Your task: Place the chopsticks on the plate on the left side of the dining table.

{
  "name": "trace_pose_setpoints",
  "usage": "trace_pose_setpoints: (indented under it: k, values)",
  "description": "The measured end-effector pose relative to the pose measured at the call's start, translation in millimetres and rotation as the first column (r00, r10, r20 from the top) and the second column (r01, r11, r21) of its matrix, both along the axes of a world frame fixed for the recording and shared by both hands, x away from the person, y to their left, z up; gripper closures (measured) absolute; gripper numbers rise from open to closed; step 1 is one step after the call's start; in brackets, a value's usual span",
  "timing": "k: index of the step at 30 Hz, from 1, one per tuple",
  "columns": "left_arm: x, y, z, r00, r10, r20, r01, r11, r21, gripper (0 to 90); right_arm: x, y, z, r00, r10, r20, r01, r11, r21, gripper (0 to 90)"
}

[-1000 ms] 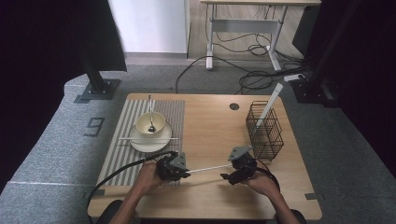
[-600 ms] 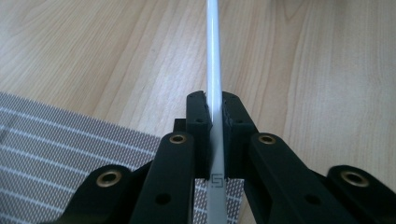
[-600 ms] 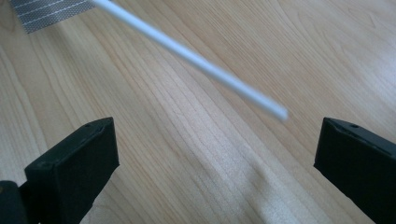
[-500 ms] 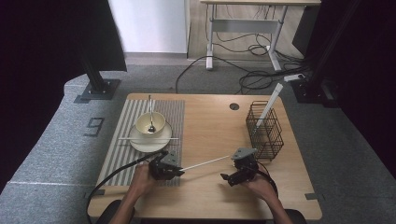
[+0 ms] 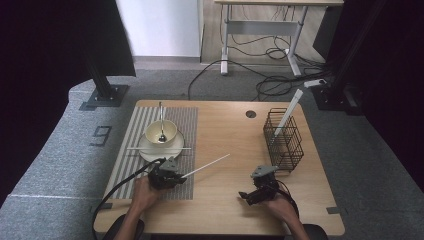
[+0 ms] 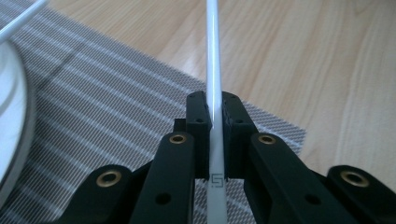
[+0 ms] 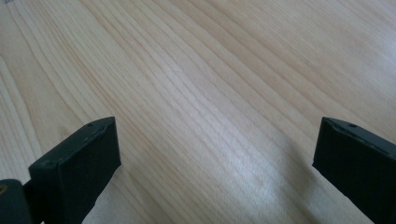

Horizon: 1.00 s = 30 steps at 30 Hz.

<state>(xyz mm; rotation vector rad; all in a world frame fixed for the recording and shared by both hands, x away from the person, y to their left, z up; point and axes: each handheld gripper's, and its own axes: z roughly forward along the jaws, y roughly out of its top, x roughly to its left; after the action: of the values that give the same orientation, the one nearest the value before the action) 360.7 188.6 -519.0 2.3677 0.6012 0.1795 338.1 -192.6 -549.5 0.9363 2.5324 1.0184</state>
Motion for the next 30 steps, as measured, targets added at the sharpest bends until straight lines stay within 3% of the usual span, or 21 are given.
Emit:
trace_pose_setpoints:
  k: [14, 23, 30]
  values:
    - [3.5, 22.9, -0.8, 0.9944, 0.106, 0.01, -0.106, 0.994, 0.026, 83.8, -8.6, -6.3, -8.9, 0.9995, -0.03, 0.014, 0.03, 1.0, 0.009, 0.0]
    - [5.4, 34.0, -0.4, 0.9881, 0.153, 0.01, -0.153, 0.9881, 0.014, 83.8, -10.3, -5.9, -10.2, 0.9993, -0.029, 0.023, 0.029, 0.999, 0.017, 0.0]
    - [7.3, 47.4, 0.8, 0.9791, 0.203, 0.005, -0.203, 0.9791, -0.009, 83.8, -10.4, -6.1, -10.2, 0.9993, -0.028, 0.023, 0.027, 1.0, 0.015, 0.0]
